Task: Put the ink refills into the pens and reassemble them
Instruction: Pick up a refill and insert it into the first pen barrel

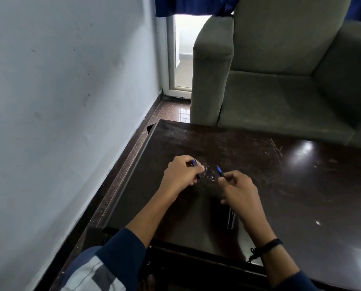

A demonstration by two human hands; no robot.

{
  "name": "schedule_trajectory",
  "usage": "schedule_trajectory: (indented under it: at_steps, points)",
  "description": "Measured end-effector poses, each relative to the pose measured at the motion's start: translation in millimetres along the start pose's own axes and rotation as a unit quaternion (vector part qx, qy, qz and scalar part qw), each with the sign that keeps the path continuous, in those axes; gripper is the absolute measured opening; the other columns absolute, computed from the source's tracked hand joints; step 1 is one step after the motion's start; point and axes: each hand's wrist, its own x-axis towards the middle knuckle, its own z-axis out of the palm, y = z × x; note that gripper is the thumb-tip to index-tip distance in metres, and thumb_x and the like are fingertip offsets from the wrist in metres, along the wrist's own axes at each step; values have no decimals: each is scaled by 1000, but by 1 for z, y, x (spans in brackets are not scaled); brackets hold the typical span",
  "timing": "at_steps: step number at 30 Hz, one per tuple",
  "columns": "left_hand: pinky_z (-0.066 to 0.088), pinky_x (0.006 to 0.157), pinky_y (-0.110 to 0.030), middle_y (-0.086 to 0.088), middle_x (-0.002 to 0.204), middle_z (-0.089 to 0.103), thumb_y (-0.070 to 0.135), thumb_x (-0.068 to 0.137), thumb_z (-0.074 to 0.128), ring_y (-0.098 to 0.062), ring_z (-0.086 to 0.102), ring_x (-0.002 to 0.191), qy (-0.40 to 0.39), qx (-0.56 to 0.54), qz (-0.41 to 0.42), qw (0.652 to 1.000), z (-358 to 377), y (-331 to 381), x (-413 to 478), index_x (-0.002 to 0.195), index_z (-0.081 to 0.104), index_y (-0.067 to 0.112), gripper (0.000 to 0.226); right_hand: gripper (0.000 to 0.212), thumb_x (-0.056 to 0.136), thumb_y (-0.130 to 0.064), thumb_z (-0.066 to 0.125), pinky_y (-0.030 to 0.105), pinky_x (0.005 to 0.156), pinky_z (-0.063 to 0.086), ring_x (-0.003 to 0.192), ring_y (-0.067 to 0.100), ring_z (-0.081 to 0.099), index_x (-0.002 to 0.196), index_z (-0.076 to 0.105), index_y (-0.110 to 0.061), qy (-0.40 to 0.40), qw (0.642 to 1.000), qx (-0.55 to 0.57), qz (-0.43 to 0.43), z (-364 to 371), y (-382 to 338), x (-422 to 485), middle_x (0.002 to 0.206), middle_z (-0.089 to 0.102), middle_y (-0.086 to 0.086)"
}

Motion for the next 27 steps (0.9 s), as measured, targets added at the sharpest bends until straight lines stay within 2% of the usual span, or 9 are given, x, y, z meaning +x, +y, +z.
schedule_trajectory:
  at_steps: [3,5,10,16,18,21,24,26,27]
  points:
    - [49,75,-31,11,94,67,37,89,73,-11,62,81,-17,223,45,974,8,1,-8,105,67,32,18,7,98,-24,67,36,70,63,78,17,66,101,70,-18,1,992,118,47,0,-1,0,89,63,5]
    - [43,74,-29,7,106,65,38,91,70,-10,54,86,-42,305,60,950,10,2,-11,117,62,33,28,6,97,-19,69,35,69,62,76,18,64,98,70,-14,-9,984,160,77,1,-3,1,88,63,8]
    - [49,80,-34,1,120,67,40,90,72,-21,65,104,-74,367,65,925,12,-2,-11,123,57,32,37,5,96,-10,70,36,68,63,72,19,63,98,69,-6,-17,963,244,116,0,-8,1,83,62,7]
    - [49,78,-33,2,117,66,39,90,73,-19,64,100,-92,381,74,917,14,-5,-10,123,57,29,38,3,97,-10,69,40,76,64,73,18,66,97,69,-6,-25,954,276,114,-3,-10,-1,78,65,5]
    - [51,81,-33,3,113,67,42,91,71,-17,64,98,-76,373,79,921,15,-5,-9,119,61,29,32,3,97,-12,69,36,73,62,68,12,64,94,70,-9,-27,956,274,103,-3,-10,-1,75,64,2]
    - [47,69,-27,6,99,70,49,95,64,-9,64,85,-41,281,94,954,14,0,-10,105,68,28,24,7,99,-11,66,24,61,53,51,-1,60,92,69,-12,-22,953,292,73,-4,-11,-2,62,62,-8]
    - [57,80,-34,1,87,76,49,92,68,-10,71,81,-116,80,87,986,14,2,-10,95,75,22,28,7,100,-11,64,21,57,50,53,-1,61,96,69,-10,-18,947,316,61,-6,-11,-3,67,64,-5]
    - [58,86,-37,-5,91,77,38,88,77,-15,73,83,-172,5,70,983,14,2,-12,99,76,19,22,9,100,-11,64,19,51,48,53,2,61,93,68,-11,-18,942,330,66,-7,-12,-3,67,64,-3]
    - [58,84,-36,-6,93,78,33,86,80,-17,73,82,-184,-13,60,981,15,1,-12,102,75,18,22,10,100,-11,63,19,49,47,53,4,62,91,67,-11,-19,939,337,68,-6,-12,-3,66,64,-2]
